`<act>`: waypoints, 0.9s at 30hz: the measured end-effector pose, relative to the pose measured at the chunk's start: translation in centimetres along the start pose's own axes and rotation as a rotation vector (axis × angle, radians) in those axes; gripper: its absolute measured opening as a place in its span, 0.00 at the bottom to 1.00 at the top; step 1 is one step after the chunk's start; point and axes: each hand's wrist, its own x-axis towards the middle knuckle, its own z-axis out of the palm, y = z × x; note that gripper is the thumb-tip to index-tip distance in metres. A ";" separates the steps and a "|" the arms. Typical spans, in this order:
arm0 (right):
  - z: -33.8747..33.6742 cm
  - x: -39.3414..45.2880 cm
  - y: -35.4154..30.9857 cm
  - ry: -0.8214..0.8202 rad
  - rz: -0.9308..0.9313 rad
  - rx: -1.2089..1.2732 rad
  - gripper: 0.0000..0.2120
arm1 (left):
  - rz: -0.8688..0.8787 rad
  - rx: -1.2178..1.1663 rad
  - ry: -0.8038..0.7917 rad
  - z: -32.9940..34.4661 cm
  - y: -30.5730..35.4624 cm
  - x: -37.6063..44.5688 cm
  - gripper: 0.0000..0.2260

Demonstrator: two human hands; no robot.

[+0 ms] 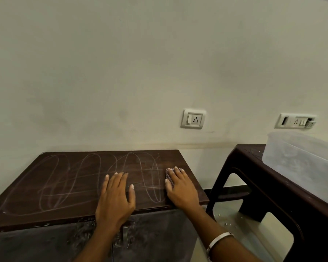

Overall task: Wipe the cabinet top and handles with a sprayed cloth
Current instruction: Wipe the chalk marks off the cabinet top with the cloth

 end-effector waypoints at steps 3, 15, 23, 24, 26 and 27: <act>-0.7 -0.6 1.0 0.017 -0.023 -0.005 0.26 | 0.021 -0.008 -0.003 -0.1 -0.4 -0.1 0.28; -1.8 -2.8 0.7 0.095 0.115 -0.062 0.26 | 0.037 0.013 0.012 -0.4 -1.6 -0.4 0.27; 0.5 -3.3 -6.1 0.036 -0.029 0.003 0.28 | 0.020 0.015 0.017 -0.9 -1.6 -0.4 0.27; 0.6 -3.3 -6.2 0.030 -0.042 0.014 0.28 | 0.020 0.012 0.020 -1.0 -1.8 -0.5 0.27; 0.5 -3.3 -5.6 0.019 -0.054 0.028 0.27 | 0.018 0.012 0.030 -1.4 -2.4 -0.5 0.26; 0.3 -3.3 -5.1 0.025 -0.055 0.022 0.27 | 0.013 0.012 0.031 -1.5 -2.7 -0.5 0.26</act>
